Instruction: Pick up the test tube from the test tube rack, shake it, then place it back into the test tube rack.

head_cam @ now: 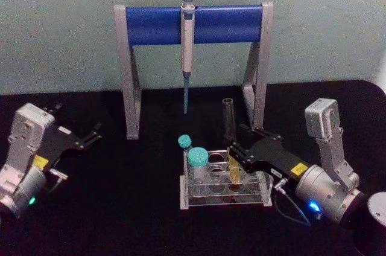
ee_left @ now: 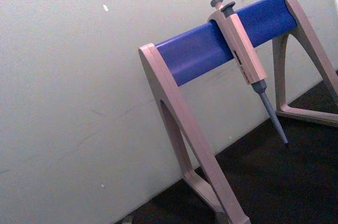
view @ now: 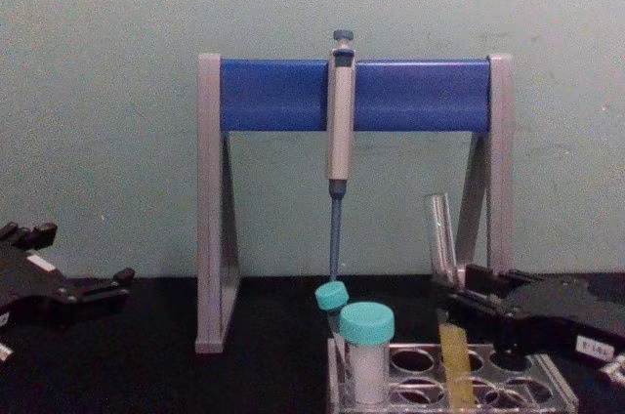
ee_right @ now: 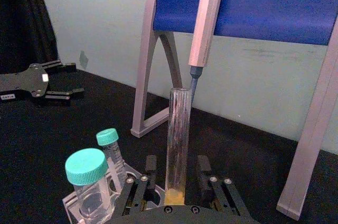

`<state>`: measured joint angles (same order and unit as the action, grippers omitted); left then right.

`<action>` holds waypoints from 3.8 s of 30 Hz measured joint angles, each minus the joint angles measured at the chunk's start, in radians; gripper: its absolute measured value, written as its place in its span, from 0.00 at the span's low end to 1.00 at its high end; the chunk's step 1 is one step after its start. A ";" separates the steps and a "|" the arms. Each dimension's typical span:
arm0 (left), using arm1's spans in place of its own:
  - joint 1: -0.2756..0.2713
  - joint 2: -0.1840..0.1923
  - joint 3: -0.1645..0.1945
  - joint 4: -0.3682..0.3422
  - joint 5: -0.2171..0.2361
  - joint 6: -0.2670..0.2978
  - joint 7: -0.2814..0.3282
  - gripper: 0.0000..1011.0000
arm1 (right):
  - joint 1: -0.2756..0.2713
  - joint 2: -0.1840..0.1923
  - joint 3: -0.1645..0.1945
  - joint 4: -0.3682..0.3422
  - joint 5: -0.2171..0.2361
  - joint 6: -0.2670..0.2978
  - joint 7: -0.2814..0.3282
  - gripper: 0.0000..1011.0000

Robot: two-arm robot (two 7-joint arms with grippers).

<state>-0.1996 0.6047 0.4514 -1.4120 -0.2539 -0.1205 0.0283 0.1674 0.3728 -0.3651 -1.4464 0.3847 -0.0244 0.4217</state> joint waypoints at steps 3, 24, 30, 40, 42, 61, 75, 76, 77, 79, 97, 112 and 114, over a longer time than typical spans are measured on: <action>0.000 0.000 0.000 0.000 0.000 0.000 0.000 1.00 | 0.000 0.000 0.000 0.000 0.000 0.000 0.000 0.51; 0.000 0.000 0.000 0.000 0.000 0.000 0.000 1.00 | 0.000 0.000 0.000 0.000 0.001 0.000 0.001 0.99; 0.000 0.000 0.000 0.000 0.000 0.000 0.000 1.00 | -0.012 0.011 0.006 -0.018 0.003 -0.002 0.006 0.99; 0.000 0.000 0.000 0.000 0.000 0.000 0.000 1.00 | -0.121 0.047 0.074 -0.139 -0.010 -0.025 -0.073 0.99; 0.000 0.000 0.000 0.000 0.000 0.000 0.000 1.00 | -0.160 0.040 0.106 -0.166 -0.027 -0.036 -0.126 0.99; 0.000 0.000 0.000 0.000 0.000 0.000 0.000 1.00 | -0.230 -0.062 0.186 -0.082 -0.175 -0.036 -0.340 0.99; 0.000 0.000 0.000 0.000 0.000 0.000 0.000 1.00 | -0.195 -0.093 0.186 0.008 -0.202 -0.005 -0.290 0.99; 0.000 0.000 0.000 0.000 0.000 0.000 0.000 1.00 | -0.193 -0.095 0.188 0.013 -0.205 -0.003 -0.286 0.99; 0.000 0.000 0.000 0.000 0.000 0.000 0.000 1.00 | -0.192 -0.097 0.188 0.016 -0.207 -0.002 -0.283 0.99; 0.000 0.000 0.000 0.000 0.000 0.000 0.000 1.00 | -0.191 -0.097 0.188 0.016 -0.207 -0.002 -0.283 0.99; 0.000 0.000 0.000 0.000 0.000 0.000 0.000 1.00 | -0.194 -0.095 0.187 0.011 -0.205 -0.003 -0.287 0.99; 0.000 0.000 0.000 0.000 0.000 0.000 0.000 1.00 | -0.195 -0.093 0.187 0.009 -0.204 -0.004 -0.289 0.99; 0.000 0.000 0.000 0.000 0.000 0.000 0.000 1.00 | -0.195 -0.093 0.187 0.009 -0.204 -0.004 -0.289 0.99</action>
<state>-0.1995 0.6047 0.4514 -1.4120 -0.2539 -0.1205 0.0283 -0.0278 0.2794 -0.1776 -1.4377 0.1810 -0.0289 0.1328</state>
